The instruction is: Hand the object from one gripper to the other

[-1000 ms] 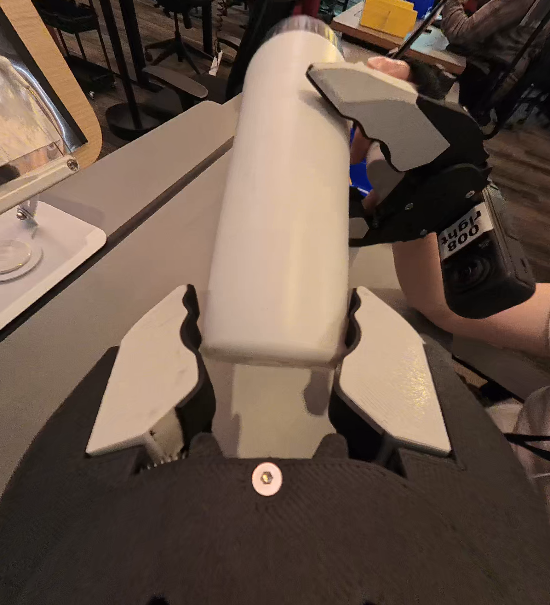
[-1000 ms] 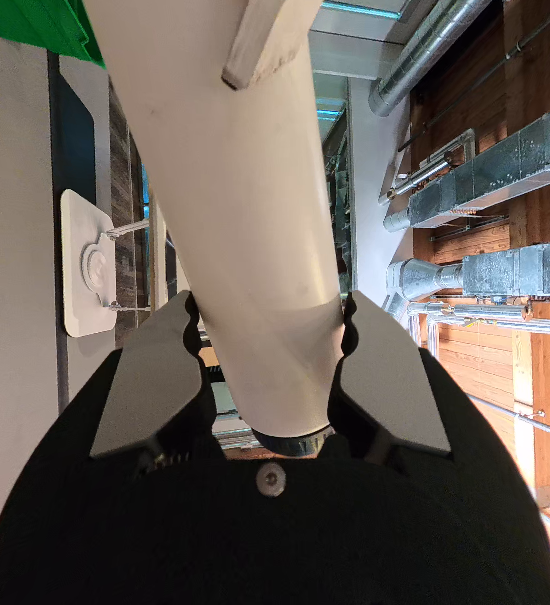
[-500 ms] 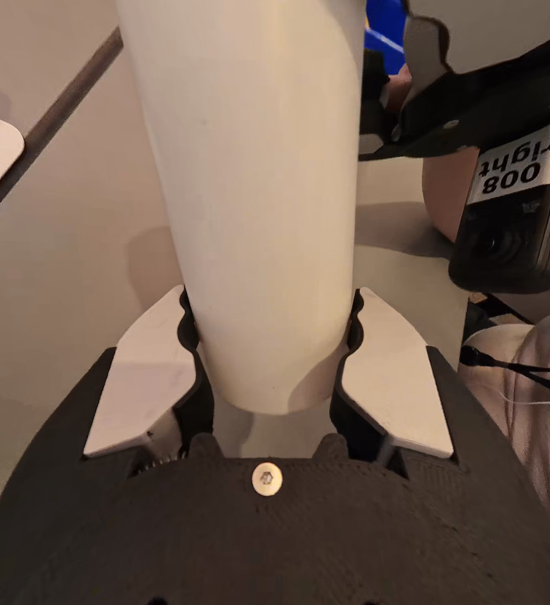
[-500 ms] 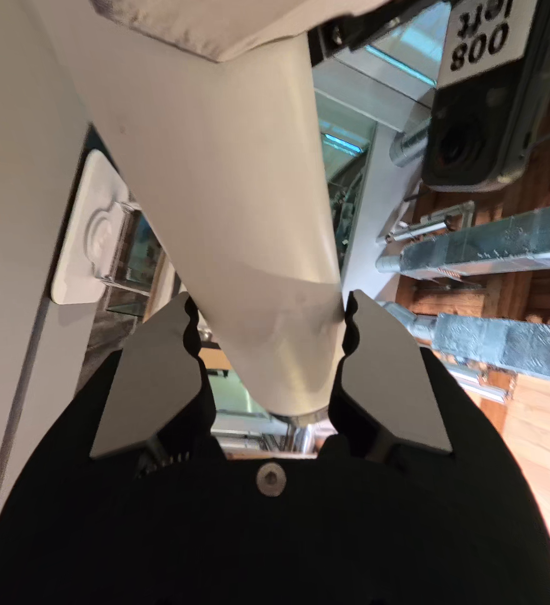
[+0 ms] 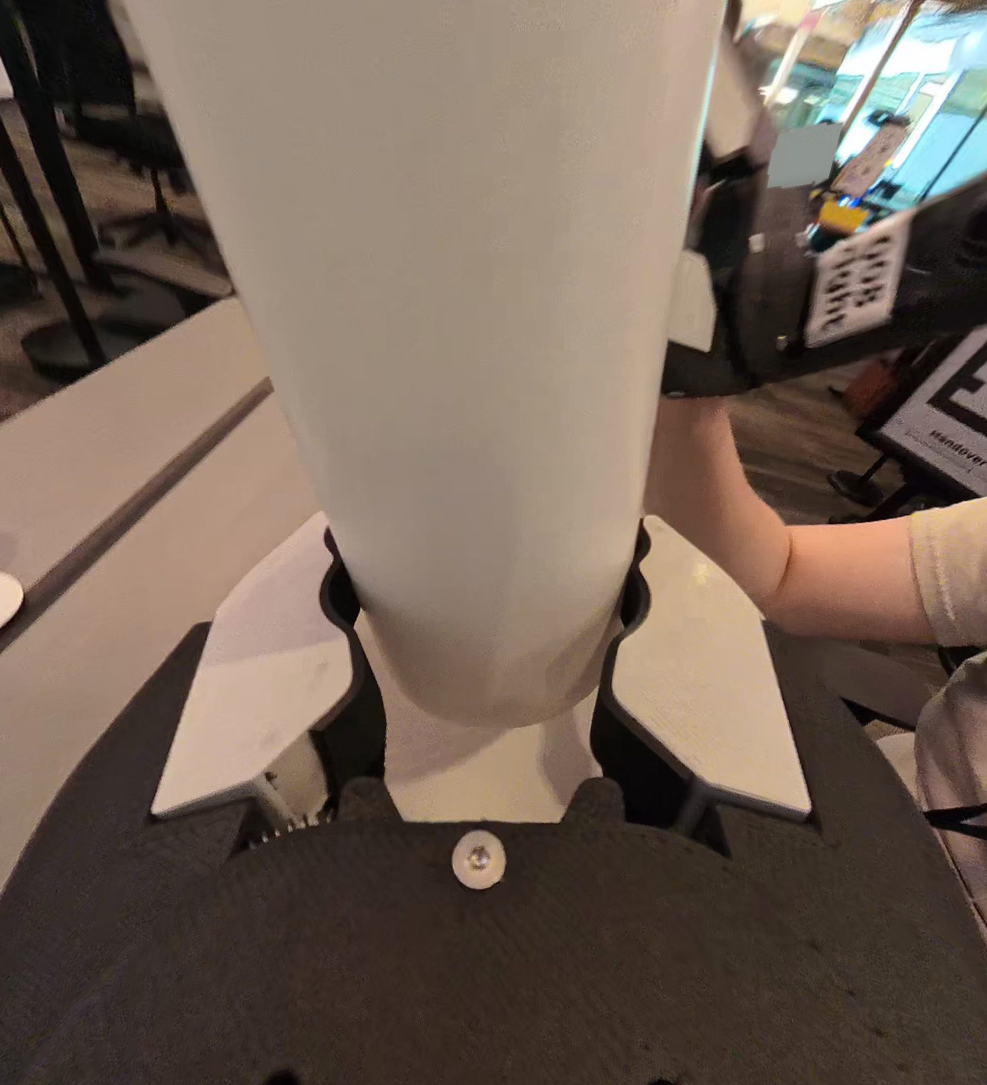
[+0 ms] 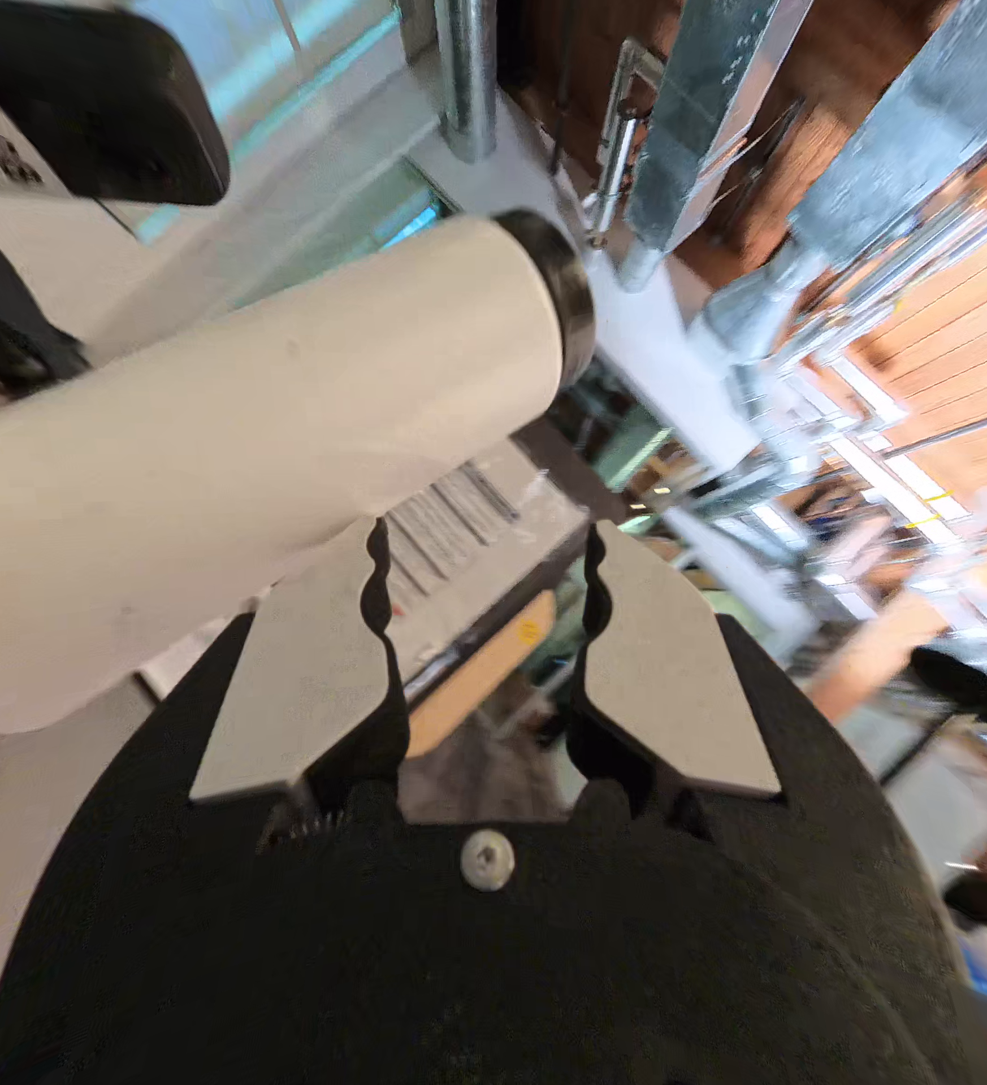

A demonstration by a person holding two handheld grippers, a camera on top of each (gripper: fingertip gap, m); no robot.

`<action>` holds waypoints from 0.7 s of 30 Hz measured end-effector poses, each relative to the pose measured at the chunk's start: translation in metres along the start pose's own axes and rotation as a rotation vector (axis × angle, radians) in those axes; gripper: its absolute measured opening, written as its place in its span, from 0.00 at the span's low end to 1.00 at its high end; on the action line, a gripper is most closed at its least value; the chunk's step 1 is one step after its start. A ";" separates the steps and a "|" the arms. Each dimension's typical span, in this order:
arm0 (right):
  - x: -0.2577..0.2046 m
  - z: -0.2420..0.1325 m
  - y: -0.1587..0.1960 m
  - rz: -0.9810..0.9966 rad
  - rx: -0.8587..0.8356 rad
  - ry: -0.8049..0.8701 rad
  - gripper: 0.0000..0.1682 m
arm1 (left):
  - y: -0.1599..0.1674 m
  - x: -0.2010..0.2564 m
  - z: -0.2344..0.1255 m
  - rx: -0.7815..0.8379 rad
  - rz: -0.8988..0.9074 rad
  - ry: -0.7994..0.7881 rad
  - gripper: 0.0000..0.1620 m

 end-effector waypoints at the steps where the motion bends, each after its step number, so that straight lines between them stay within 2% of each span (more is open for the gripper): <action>1: -0.001 0.000 0.000 0.087 0.009 -0.052 0.38 | -0.005 0.004 -0.001 0.032 0.013 0.011 0.55; 7: -0.012 -0.007 -0.001 0.603 0.041 -0.437 0.38 | -0.021 0.013 -0.010 0.114 0.052 0.008 0.55; 9: -0.015 -0.010 -0.007 0.813 0.075 -0.576 0.42 | -0.023 0.014 -0.012 0.111 0.068 -0.006 0.55; 12: -0.013 -0.011 -0.017 1.052 0.136 -0.678 0.47 | -0.025 0.015 -0.014 0.114 0.097 -0.030 0.55; 14: -0.016 -0.011 -0.021 1.115 0.154 -0.727 0.50 | -0.029 0.017 -0.015 0.129 0.102 -0.031 0.55; 17: -0.023 -0.010 -0.023 1.101 0.142 -0.744 0.53 | -0.029 0.019 -0.016 0.119 0.107 -0.030 0.54; 21: -0.017 -0.004 -0.020 1.146 0.137 -0.658 0.58 | -0.023 0.016 -0.012 0.074 0.118 -0.051 0.54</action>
Point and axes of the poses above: each gripper's, where its closed fingertips meet, z out along the fingers, y out of its underside, x = y × z across the jaws, the point moved 4 cm from there along -z, back along the fingers, and after that the axes turned 5 degrees about z, right-handed, at the moved point
